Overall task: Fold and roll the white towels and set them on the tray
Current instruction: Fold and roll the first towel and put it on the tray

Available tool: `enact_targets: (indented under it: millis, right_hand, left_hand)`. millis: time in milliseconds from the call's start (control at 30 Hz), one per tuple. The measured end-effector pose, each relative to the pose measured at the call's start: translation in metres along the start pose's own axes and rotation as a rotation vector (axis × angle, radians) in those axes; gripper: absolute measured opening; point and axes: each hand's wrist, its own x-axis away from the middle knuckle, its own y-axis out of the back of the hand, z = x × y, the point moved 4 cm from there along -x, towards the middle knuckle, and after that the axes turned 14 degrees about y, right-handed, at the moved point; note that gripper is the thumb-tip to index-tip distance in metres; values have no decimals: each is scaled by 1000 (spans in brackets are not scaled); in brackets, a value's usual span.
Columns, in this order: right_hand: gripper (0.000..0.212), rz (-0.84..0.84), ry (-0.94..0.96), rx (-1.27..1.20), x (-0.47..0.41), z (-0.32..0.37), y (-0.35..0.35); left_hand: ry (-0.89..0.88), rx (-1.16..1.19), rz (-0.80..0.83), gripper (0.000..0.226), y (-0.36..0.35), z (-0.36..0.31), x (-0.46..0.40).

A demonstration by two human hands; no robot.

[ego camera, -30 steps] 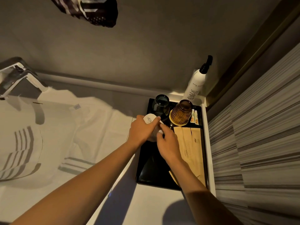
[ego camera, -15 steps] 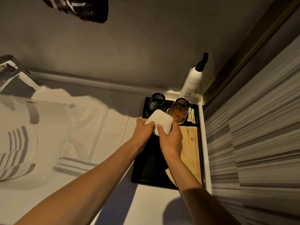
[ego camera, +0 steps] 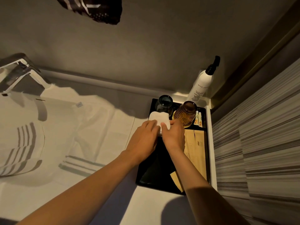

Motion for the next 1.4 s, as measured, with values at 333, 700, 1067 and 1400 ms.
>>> enact_targets:
  millis: [333,700,1067,1400]
  right_hand:
    - [44,-125,-94,-63,-4,1,-8]
    - [42,-56,397,212,17,3,-14]
    - [47,34,346,271,23,10,-7]
    - [41,-158,432,82,30,16,17]
  left_hand:
    - [58,21,171,73,-16,6,6]
    - [36,23,127,65,-17,8,6]
    - [19,27,144,56,2,21,-8]
    - [19,66,-3,44,25,20,-12]
